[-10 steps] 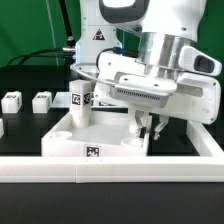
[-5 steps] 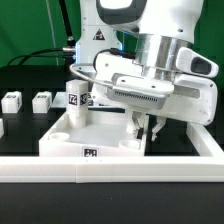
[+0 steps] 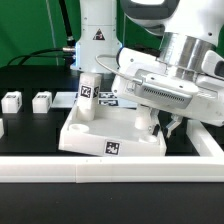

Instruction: Assemble square table

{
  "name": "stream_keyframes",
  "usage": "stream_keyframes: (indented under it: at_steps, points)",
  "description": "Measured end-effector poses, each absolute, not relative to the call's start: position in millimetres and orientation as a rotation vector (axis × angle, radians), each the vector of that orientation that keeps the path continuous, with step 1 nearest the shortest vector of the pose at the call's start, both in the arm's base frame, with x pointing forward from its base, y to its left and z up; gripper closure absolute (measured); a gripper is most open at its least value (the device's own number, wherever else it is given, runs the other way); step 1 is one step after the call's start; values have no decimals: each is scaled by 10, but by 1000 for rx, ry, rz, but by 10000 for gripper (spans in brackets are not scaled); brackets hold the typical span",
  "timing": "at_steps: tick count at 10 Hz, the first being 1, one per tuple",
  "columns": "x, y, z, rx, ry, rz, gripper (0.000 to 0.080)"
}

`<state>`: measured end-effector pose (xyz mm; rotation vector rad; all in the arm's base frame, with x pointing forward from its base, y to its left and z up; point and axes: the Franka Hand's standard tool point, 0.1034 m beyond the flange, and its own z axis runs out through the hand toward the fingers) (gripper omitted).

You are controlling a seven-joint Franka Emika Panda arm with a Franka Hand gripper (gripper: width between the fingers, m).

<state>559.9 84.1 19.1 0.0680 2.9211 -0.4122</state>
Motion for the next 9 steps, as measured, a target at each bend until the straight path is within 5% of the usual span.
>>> stream_keyframes:
  at_steps: [9]
  points:
    - [5500, 1213, 173, 45, 2933, -381, 735]
